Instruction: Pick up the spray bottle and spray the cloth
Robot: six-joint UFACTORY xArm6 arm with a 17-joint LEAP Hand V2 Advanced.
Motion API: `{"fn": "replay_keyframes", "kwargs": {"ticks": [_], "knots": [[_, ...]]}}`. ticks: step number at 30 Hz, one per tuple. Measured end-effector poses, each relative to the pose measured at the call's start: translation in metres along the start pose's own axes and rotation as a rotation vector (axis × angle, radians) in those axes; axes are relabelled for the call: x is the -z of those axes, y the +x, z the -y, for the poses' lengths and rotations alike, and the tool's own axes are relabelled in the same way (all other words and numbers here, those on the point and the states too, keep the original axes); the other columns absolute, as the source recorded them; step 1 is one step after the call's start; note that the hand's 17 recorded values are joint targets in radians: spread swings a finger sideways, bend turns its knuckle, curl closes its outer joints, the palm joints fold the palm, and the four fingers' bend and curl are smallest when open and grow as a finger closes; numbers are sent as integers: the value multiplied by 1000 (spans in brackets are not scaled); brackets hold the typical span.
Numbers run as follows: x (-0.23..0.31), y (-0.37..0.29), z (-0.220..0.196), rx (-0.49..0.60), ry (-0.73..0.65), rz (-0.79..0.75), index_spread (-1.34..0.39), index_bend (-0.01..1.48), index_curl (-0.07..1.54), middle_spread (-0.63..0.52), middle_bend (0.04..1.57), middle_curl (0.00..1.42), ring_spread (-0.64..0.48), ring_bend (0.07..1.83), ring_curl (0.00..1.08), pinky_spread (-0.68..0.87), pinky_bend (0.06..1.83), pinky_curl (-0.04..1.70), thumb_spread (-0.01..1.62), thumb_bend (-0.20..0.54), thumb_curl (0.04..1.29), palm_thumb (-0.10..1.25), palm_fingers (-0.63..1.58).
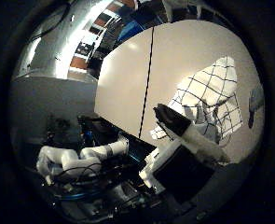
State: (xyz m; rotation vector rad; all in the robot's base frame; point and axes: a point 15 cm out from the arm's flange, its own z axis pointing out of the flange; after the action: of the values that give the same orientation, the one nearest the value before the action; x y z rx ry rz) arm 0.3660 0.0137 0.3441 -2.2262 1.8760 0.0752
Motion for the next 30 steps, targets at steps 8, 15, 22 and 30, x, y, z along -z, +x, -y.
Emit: {"fn": "replay_keyframes", "kwargs": {"ticks": [8, 15, 22, 30], "knots": [[23, -13, 12, -67, 91, 99, -345, 164, 355, -27, 288, 398, 134, 396, 274, 397, 205, 347, 1071, -25, 374, 698, 395], [89, -3, 22, -215, 351, 242, -309, 164, 326, -31, 290, 397, 129, 416, 267, 382, 243, 337, 1075, -23, 370, 670, 384], [129, 49, 15, -356, 522, 282, -277, 167, 314, -9, 291, 397, 144, 420, 258, 379, 288, 325, 1071, -23, 373, 657, 363], [182, 110, -5, -506, 757, 324, -232, 156, 306, 33, 273, 395, 168, 433, 259, 378, 346, 322, 1071, -23, 375, 656, 302]]}}
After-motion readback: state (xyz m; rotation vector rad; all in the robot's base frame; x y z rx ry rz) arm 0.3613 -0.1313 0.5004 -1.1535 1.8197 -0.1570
